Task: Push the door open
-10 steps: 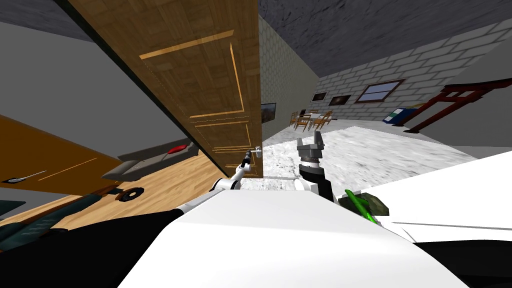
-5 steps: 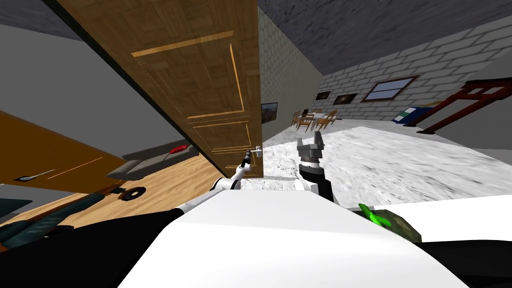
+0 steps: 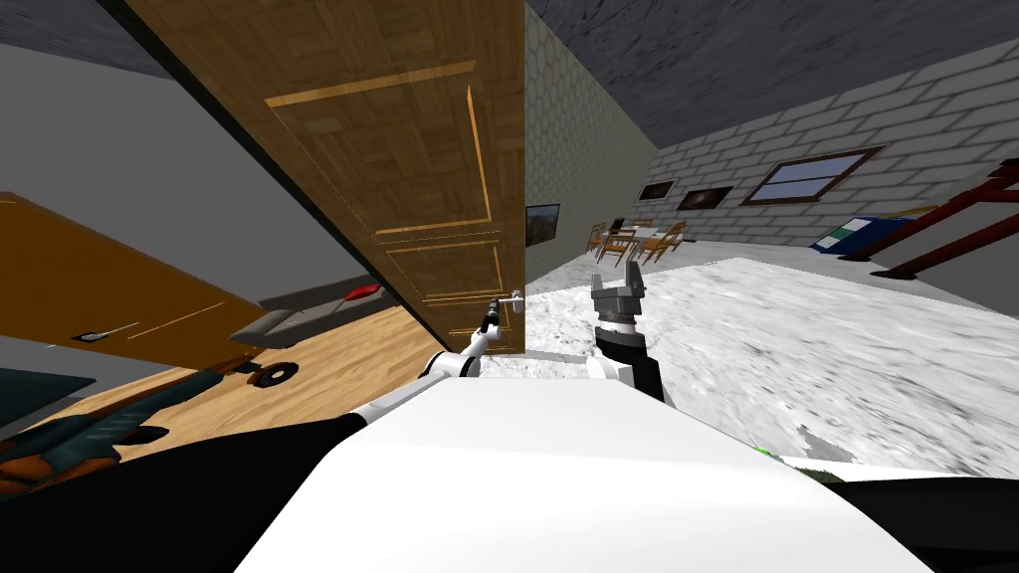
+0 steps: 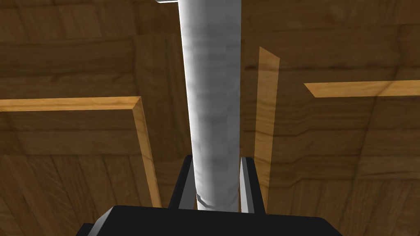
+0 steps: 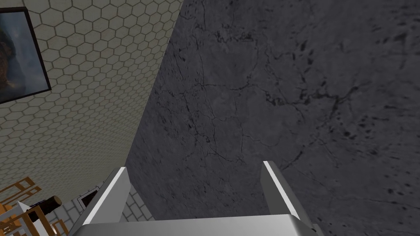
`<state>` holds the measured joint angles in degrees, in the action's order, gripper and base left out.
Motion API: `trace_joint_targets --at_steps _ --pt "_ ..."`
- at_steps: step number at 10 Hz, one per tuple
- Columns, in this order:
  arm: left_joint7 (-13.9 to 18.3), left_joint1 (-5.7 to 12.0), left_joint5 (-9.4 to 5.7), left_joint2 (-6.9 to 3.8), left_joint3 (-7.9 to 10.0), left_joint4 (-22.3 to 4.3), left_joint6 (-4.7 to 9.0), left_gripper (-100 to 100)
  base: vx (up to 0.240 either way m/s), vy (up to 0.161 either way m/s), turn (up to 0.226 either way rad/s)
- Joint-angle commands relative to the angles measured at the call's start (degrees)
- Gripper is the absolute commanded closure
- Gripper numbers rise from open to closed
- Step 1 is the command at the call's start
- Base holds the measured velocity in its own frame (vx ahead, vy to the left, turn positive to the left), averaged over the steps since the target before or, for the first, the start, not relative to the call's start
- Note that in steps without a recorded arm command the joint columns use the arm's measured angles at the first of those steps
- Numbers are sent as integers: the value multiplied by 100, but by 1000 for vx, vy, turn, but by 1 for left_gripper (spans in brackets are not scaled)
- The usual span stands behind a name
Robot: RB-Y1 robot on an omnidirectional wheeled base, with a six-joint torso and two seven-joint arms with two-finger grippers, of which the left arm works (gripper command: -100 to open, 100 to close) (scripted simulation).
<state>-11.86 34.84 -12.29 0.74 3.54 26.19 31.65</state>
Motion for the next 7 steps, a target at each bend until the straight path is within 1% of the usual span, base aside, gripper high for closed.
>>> trace_joint_targets --at_steps 1,3,4,5,7 --pt "-142 20 -187 -8 38 35 27 100 75 -119 98" --pt "-278 69 -367 116 25 -42 73 100 59 -173 125" --pt "-307 79 -406 151 22 -59 83 100 20 -209 97" --pt "-307 79 -406 151 22 -59 83 100 2 -125 51" --pt "-307 79 -406 151 22 -59 83 100 -10 5 -27"
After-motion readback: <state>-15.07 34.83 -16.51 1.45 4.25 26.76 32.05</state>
